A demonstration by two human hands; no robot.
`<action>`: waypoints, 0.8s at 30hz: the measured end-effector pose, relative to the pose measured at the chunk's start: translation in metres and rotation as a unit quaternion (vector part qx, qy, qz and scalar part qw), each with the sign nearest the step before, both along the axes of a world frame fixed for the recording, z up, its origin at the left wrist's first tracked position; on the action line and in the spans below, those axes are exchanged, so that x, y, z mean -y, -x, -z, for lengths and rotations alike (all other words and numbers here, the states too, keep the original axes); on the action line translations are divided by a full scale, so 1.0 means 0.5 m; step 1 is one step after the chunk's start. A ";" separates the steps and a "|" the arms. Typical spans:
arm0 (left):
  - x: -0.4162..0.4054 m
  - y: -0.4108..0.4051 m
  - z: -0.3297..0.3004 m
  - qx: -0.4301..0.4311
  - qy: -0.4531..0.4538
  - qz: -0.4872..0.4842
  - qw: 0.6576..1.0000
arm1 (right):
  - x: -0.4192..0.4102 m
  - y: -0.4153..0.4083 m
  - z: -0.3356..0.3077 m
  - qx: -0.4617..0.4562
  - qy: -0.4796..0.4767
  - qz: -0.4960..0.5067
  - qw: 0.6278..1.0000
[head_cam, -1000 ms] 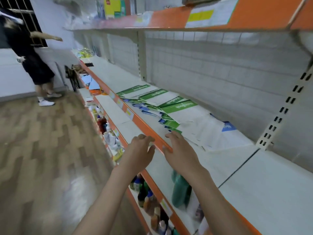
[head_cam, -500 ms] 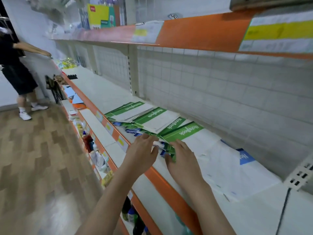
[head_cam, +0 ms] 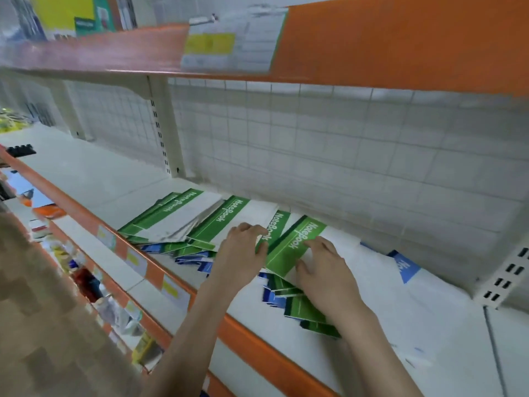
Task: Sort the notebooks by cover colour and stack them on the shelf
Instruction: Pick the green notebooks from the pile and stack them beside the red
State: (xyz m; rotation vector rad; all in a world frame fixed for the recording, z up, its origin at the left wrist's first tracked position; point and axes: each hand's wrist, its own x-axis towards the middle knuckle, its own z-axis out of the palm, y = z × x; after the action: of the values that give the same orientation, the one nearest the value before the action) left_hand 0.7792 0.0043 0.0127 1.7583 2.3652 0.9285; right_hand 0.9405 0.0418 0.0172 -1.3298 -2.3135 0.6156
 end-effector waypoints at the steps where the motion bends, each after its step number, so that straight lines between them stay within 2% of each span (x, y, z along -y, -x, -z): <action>1: -0.011 0.019 -0.003 0.001 -0.002 0.004 1.000 | -0.005 0.013 -0.003 -0.001 -0.002 0.012 1.000; 7: -0.069 0.133 -0.014 -0.023 0.035 0.059 0.997 | -0.037 0.111 -0.021 0.079 0.000 0.111 0.991; 11: -0.100 0.207 -0.016 -0.052 0.072 0.051 0.995 | -0.050 0.184 -0.021 0.120 0.022 0.164 0.979; 19: -0.111 0.282 0.004 -0.084 0.170 0.069 0.979 | -0.054 0.253 0.002 0.154 0.010 0.234 0.960; 24: -0.111 0.280 0.017 -0.081 0.183 0.084 0.976 | -0.053 0.244 0.009 0.136 -0.015 0.256 0.957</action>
State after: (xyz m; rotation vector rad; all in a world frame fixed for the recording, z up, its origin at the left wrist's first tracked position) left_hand 0.6393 0.0599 0.0042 1.8980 2.2441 0.3104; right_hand 0.8188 0.0682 0.0128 -2.0020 -2.0212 0.2379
